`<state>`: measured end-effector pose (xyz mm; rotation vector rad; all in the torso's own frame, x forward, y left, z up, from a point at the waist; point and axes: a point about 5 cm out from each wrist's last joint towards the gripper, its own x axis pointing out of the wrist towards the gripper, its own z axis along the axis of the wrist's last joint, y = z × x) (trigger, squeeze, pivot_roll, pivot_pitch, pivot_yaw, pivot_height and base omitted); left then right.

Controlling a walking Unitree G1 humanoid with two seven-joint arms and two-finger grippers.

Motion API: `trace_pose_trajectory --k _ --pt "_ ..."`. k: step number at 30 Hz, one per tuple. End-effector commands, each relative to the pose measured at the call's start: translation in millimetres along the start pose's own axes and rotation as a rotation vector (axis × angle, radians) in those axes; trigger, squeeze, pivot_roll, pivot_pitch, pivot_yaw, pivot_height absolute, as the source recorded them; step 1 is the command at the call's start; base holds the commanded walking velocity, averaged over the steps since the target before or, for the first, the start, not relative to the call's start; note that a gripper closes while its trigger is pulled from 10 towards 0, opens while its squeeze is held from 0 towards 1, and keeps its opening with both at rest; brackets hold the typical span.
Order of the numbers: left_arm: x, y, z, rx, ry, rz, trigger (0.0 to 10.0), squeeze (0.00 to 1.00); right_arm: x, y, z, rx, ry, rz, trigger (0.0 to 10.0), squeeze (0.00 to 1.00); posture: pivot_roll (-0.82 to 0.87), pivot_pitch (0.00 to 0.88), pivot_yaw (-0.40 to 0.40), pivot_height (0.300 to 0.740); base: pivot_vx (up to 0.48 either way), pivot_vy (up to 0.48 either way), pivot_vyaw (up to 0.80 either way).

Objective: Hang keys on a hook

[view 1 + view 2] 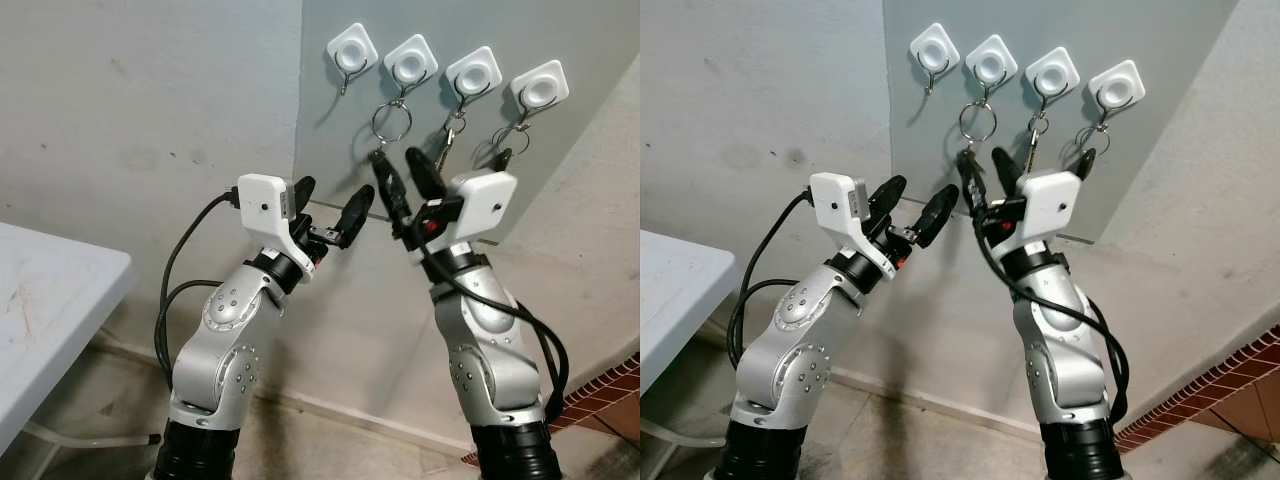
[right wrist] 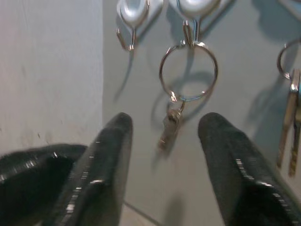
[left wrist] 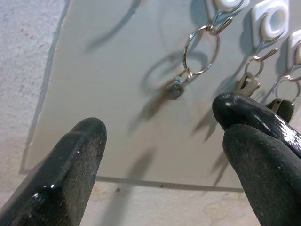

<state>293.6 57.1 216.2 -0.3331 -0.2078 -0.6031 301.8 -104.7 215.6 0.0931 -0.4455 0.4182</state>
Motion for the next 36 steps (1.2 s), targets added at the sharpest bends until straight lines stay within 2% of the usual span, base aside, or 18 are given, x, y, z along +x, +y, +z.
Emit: trace_pose_trajectory --k 1,4,5,6,7,9,11,17,19,22,24,25,26,27,28,31,34,36 --pt "-0.3 2.8 -4 0.009 0.013 0.025 10.0 0.0 -5.8 -0.6 -10 -0.016 0.043 0.007 10.0 1.0 -0.01 0.045 -0.07 0.74 0.0 0.0 0.0" --pt "-0.6 10.7 -9 0.01 0.036 0.069 10.0 0.0 -11.1 -3.4 -17 -0.02 0.065 -0.017 10.0 1.0 -0.01 0.043 -0.07 0.74 0.0 0.0 0.0" --pt "-1.4 17.5 -14 0.015 0.057 0.103 10.0 0.0 -15.8 -6.6 -24 -0.006 0.088 -0.045 10.0 0.75 -0.01 0.042 -0.07 0.74 0.0 0.0 0.0" --pt "-1.7 19.4 -16 0.019 0.063 0.111 10.0 0.0 -17.3 -7.7 -26 -0.002 0.098 -0.055 10.0 0.75 -0.01 0.042 -0.07 0.74 0.0 0.0 0.0" --pt "-3.1 24.2 -20 0.019 0.076 0.132 10.0 0.0 -21.5 -9.7 -31 -0.003 0.108 -0.071 10.0 0.0 -0.01 0.041 -0.07 0.74 0.0 0.0 0.0" --pt "-8.7 37.3 -31 0.054 0.107 0.192 10.0 0.0 -36.2 -16.8 -47 0.034 0.155 -0.154 10.0 0.0 -0.01 0.037 -0.067 0.74 0.0 0.0 0.0" --pt "-10.8 40.4 -36 0.056 0.116 0.2 10.0 0.0 -40.5 -18.5 -52 0.019 0.171 -0.172 10.0 0.0 -0.01 0.036 -0.067 0.74 0.0 0.0 0.0" --pt "-31.9 66.6 -76 0.019 0.217 0.315 10.0 0.0 -75.7 -25.2 -84 0.105 0.275 -0.29 10.0 0.0 -0.02 0.04 -0.063 0.74 0.0 0.0 0.0" --pt "-45.1 74.1 -93 0.12 0.251 0.361 10.0 0.0 -95.4 -26.8 -100 0.104 0.354 -0.337 10.0 0.0 -0.03 0.041 -0.056 0.74 0.0 0.0 0.0" --pt "-56.0 76.0 -106 0.079 0.27 0.347 10.0 0.0 -110.3 -27.2 -108 0.082 0.405 -0.36 10.0 0.0 -0.03 0.041 -0.05 0.74 0.0 0.0 0.0" --pt "-59.6 76.2 -109 0.092 0.278 0.35 10.0 0.0 -114.9 -27.4 -110 0.079 0.418 -0.369 10.0 0.0 -0.03 0.041 -0.05 0.74 0.0 0.0 0.0" --pt "-65.0 79.0 -117 0.067 0.319 0.383 10.0 0.0 -121.5 -27.1 -112 0.069 0.431 -0.372 10.0 0.0 -0.03 0.045 -0.048 0.74 0.0 0.0 0.0" --pt "-65.0 79.0 -117 0.067 0.319 0.383 10.0 0.0 -121.5 -27.1 -112 0.069 0.431 -0.372 10.0 0.0 -0.03 0.045 -0.048 0.74 0.0 0.0 0.0" --pt "-68.8 80.6 -120 -0.018 0.317 0.391 10.0 0.0 -126.1 -27.2 -112 0.048 0.44 -0.371 10.0 0.0 -0.03 0.044 -0.047 0.74 0.0 0.0 0.0" --pt "-70.2 81.2 -120 -0.031 0.307 0.39 10.0 0.0 -128.1 -27.4 -113 0.043 0.443 -0.373 10.0 0.0 -0.04 0.047 -0.045 0.74 0.0 0.0 0.0" --pt "-77.9 80.0 -118 0.088 0.279 0.346 10.0 0.0 -141.5 -31.5 -110 0.022 0.446 -0.415 10.0 0.0 -0.04 0.049 -0.045 0.74 0.0 0.0 0.0" --pt "-79.0 76.5 -106 0.093 0.207 0.337 10.0 0.0 -146.0 -32.0 -101 0.024 0.412 -0.434 10.0 0.0 -0.04 0.051 -0.042 0.74 0.0 0.0 0.0" --pt "-78.2 72.2 -94 0.039 0.134 0.336 10.0 0.0 -146.7 -31.0 -91 0.012 0.375 -0.432 10.0 0.0 -0.04 0.052 -0.04 0.74 0.0 0.0 0.0"
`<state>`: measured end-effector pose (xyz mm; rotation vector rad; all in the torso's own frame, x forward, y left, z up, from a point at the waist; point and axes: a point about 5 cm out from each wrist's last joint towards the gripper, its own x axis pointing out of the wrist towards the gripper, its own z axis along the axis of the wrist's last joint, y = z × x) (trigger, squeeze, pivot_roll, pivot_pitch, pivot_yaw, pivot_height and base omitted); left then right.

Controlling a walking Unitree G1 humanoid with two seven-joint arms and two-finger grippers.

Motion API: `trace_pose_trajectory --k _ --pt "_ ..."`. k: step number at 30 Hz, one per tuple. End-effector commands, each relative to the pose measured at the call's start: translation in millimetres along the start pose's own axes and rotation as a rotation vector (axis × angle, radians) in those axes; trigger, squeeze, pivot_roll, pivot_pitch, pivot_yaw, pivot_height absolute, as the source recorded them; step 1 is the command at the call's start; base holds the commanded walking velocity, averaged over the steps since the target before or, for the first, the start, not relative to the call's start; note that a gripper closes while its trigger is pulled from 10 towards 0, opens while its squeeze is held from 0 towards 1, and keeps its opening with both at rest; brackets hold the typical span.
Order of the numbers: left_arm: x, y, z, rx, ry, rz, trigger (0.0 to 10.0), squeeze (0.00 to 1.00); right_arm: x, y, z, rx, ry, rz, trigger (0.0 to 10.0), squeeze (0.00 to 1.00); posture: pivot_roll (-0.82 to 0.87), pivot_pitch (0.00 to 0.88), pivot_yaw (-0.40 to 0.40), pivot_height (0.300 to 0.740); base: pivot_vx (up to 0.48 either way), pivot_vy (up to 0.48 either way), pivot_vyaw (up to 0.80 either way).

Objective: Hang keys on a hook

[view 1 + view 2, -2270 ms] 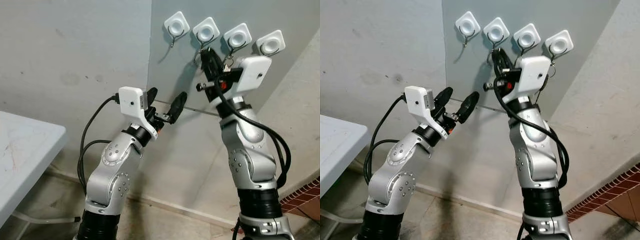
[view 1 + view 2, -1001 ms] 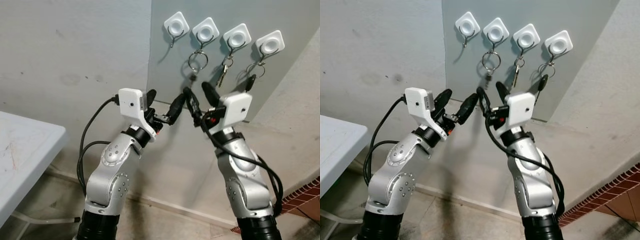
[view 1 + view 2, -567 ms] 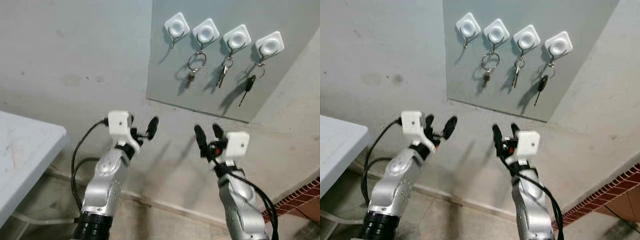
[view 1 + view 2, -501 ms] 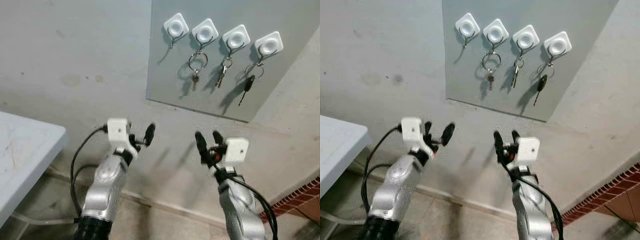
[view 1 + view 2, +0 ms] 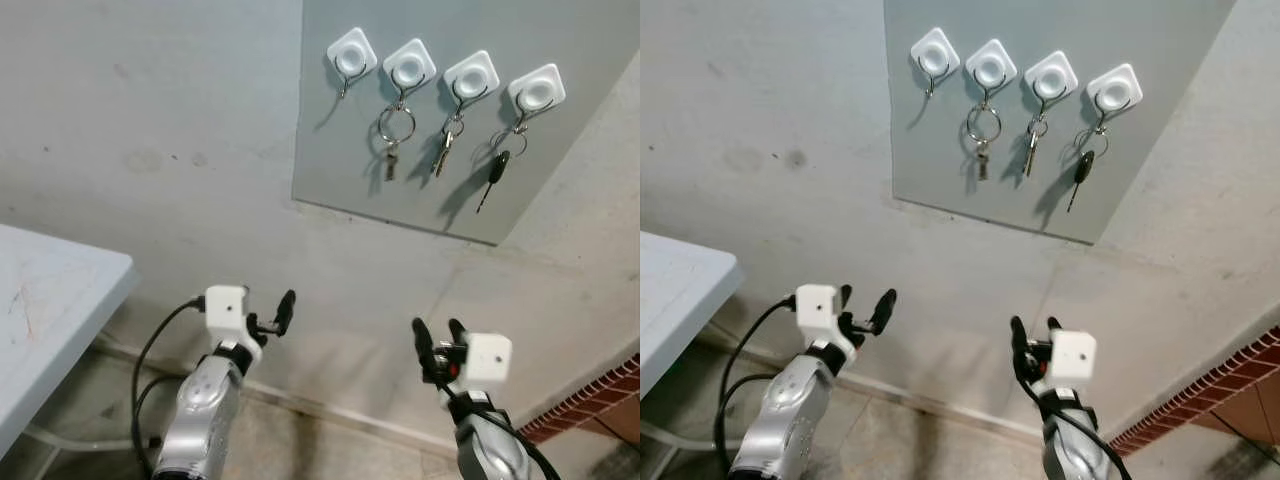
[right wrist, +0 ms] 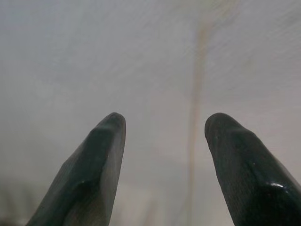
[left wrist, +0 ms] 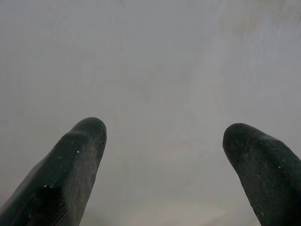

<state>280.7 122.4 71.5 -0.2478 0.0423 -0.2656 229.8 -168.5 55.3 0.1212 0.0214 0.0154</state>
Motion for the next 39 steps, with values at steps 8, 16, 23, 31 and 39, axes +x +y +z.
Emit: trace_pose_trajectory --k 8,16,23,31,39 --pt "-13.1 -2.7 7 0.011 -0.069 -0.056 10.0 0.0 -14.6 -5.1 5 -0.004 -0.052 -0.012 10.0 0.0 -0.04 0.047 -0.031 0.74 0.0 0.0 0.0" --pt "-4.5 3.7 10 -0.037 -0.06 -0.019 10.0 0.0 -12.0 -7.3 4 -0.008 -0.044 -0.042 10.0 0.0 -0.04 0.026 -0.006 0.74 0.0 0.0 0.0" --pt "8.8 5.1 17 -0.051 -0.066 -0.035 10.0 0.0 -3.9 -1.7 6 -0.007 -0.07 -0.057 10.0 0.0 -0.07 0.015 0.042 0.74 0.0 0.0 0.0" --pt "19.6 0.6 18 -0.042 -0.055 -0.076 10.0 0.0 -3.6 2.4 7 -0.021 -0.083 -0.071 10.0 0.0 -0.1 0.014 0.053 0.74 0.0 0.0 0.0" --pt "22.4 1.3 20 -0.043 -0.069 -0.071 10.0 0.0 -2.0 2.2 7 -0.072 -0.073 -0.046 10.0 0.0 -0.09 0.002 0.031 0.74 0.0 0.0 0.26"
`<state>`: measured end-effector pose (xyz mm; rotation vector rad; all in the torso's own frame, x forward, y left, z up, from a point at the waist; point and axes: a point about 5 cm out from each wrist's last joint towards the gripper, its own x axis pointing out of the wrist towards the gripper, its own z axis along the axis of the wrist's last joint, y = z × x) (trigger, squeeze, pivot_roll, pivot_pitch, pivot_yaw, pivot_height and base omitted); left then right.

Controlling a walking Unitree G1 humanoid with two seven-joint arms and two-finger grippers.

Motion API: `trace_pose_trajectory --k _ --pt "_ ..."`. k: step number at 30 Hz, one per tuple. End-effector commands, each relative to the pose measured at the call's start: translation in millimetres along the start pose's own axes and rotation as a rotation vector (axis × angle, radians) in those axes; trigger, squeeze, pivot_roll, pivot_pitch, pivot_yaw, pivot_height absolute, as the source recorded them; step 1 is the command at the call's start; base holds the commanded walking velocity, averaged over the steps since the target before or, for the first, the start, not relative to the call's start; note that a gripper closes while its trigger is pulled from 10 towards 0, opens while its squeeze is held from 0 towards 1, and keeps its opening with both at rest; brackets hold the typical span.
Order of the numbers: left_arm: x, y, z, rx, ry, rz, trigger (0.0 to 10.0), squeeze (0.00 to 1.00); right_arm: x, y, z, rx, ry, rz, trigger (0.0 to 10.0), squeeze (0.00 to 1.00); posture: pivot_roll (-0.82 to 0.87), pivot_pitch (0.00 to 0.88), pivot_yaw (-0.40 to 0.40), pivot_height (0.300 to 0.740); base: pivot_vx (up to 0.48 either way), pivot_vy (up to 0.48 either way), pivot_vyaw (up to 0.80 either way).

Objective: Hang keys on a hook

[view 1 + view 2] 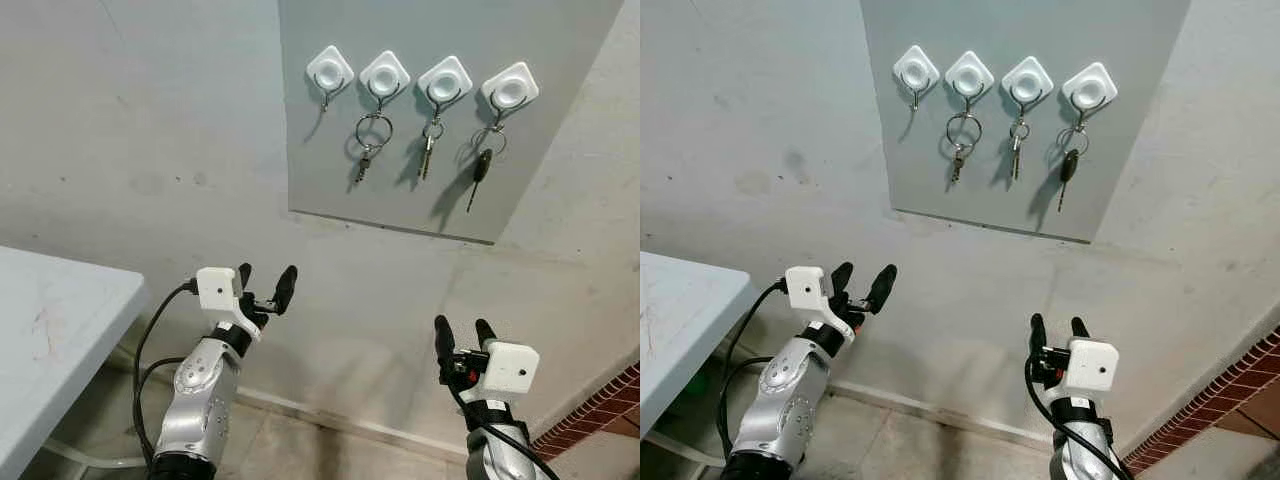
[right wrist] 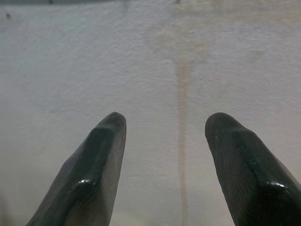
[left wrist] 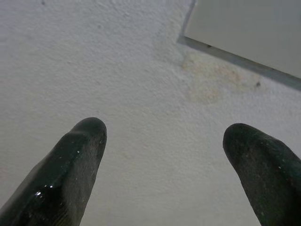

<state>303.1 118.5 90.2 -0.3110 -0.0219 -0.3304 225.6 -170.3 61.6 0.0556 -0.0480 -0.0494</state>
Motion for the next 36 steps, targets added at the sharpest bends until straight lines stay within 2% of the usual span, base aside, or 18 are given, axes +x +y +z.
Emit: trace_pose_trajectory --k 1,5,8,12,14,16,21,36 --pt "-0.2 3.4 1 0.031 -0.01 -0.001 10.0 0.0 4.0 4.3 1 -0.014 0.002 0.021 10.0 0.0 -0.09 0.0 0.024 0.74 0.0 0.0 0.8" --pt "-2.7 1.7 0 0.053 -0.017 -0.007 10.0 0.0 5.4 6.1 2 -0.018 -0.002 0.037 10.0 0.0 -0.09 0.001 0.014 0.74 0.0 0.0 0.8" --pt "-10.3 -5.2 -3 0.126 -0.023 -0.044 10.0 0.0 3.6 6.1 4 -0.015 -0.007 0.046 10.0 0.0 -0.08 0.007 0.001 0.74 0.0 0.0 0.8" --pt "-22.0 -7.6 -13 0.159 -0.006 -0.053 10.0 0.0 -3.7 3.3 -2 -0.036 0.021 0.065 10.0 0.0 -0.07 0.012 -0.007 0.74 0.0 0.0 0.8" --pt "-26.0 -5.8 -17 0.16 0.006 -0.042 10.0 0.0 -6.5 1.1 -6 -0.066 0.037 0.071 10.0 0.0 -0.07 0.012 -0.01 0.74 0.0 0.0 0.8" --pt "-29.5 -4.2 -18 0.152 0.003 -0.021 10.0 0.0 -9.0 -2.2 -7 -0.044 0.044 0.058 10.0 0.0 -0.07 0.016 -0.013 0.74 0.0 0.0 0.8" --pt "-30.7 -6.2 -17 0.144 -0.01 -0.016 10.0 0.0 -9.0 -1.6 -4 -0.071 0.035 0.077 10.0 0.0 -0.07 0.019 -0.019 0.74 0.0 0.0 0.8" --pt "-24.8 -3.0 -8 0.139 -0.041 0.009 10.0 0.0 -6.2 0.8 -1 -0.072 0.025 0.085 10.0 0.0 -0.06 0.042 -0.024 0.74 0.0 0.0 0.8"
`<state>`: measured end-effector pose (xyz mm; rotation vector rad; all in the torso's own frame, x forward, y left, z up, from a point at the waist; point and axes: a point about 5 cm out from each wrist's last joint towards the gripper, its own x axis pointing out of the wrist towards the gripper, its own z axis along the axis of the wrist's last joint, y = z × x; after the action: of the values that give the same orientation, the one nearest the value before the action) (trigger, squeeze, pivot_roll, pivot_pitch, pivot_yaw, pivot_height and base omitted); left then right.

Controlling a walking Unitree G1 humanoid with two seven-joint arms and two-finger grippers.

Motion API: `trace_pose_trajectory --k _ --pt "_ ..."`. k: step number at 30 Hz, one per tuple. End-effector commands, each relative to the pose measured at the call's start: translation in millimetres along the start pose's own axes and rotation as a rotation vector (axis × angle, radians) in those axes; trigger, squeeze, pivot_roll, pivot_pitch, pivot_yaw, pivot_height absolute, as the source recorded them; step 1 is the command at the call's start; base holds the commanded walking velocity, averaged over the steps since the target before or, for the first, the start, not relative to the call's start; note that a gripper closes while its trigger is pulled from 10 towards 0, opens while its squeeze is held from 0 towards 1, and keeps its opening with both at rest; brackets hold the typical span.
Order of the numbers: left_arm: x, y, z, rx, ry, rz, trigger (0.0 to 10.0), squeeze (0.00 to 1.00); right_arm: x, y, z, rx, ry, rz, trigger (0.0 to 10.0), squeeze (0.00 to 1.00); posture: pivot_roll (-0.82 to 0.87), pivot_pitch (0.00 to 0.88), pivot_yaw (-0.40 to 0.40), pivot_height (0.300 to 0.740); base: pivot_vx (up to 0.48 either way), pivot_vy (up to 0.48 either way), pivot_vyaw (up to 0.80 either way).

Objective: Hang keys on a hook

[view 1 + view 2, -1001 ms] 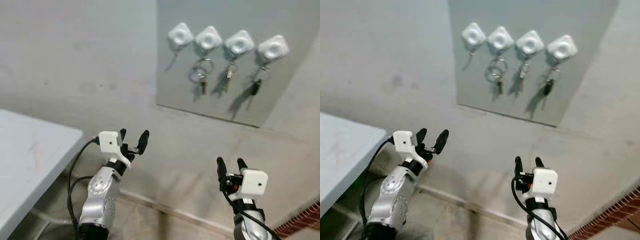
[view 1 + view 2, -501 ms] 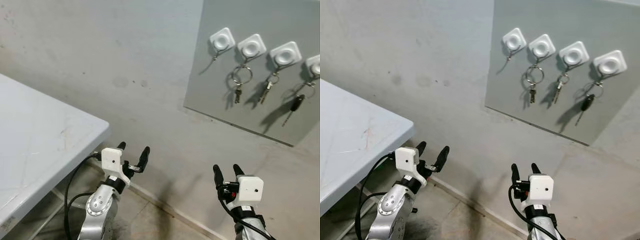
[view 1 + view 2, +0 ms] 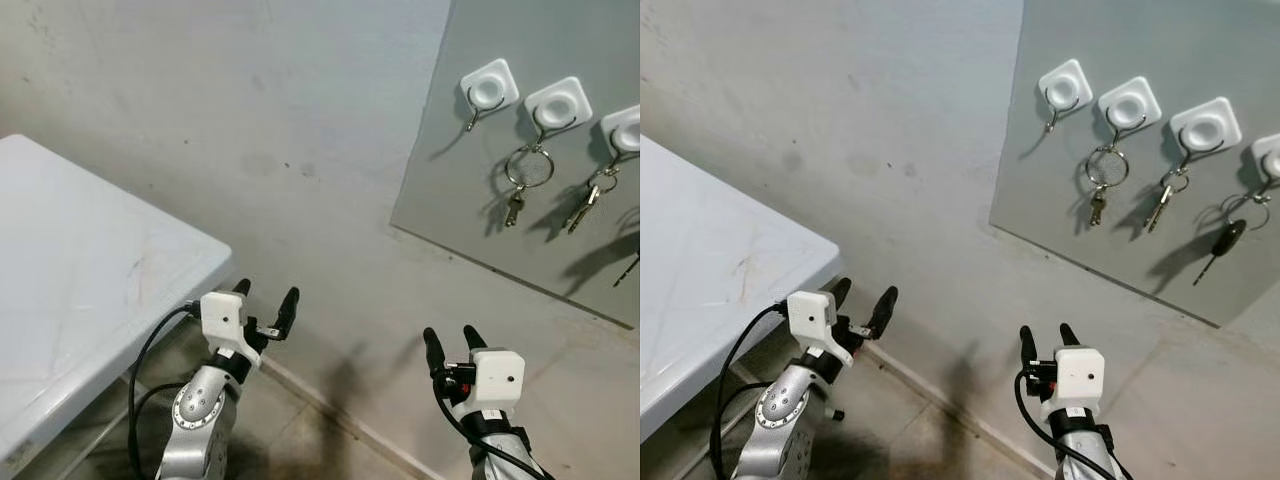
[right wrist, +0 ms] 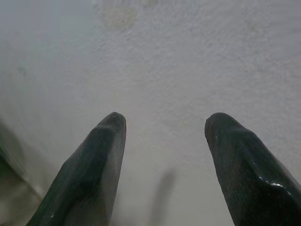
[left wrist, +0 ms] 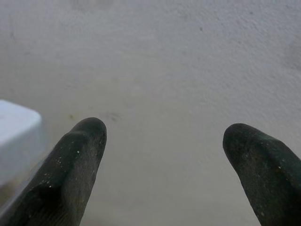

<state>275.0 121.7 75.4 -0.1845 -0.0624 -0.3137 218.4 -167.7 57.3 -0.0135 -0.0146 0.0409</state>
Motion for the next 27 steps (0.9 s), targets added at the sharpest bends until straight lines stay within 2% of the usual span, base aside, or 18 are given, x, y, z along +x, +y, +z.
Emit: trace_pose_trajectory --k 1,27 --pt "4.4 -0.3 6.6 0.009 -0.021 0.001 10.0 0.0 1.5 -1.0 2.8 -0.004 -0.01 -0.005 10.0 0.0 -0.05 0.045 -0.025 0.74 0.0 0.0 0.8" --pt "2.6 -3.6 9.0 -0.005 -0.031 0.012 10.0 0.0 0.1 -1.4 5.3 0.002 -0.012 -0.003 10.0 0.0 -0.05 0.057 -0.032 0.74 0.0 0.0 0.8"
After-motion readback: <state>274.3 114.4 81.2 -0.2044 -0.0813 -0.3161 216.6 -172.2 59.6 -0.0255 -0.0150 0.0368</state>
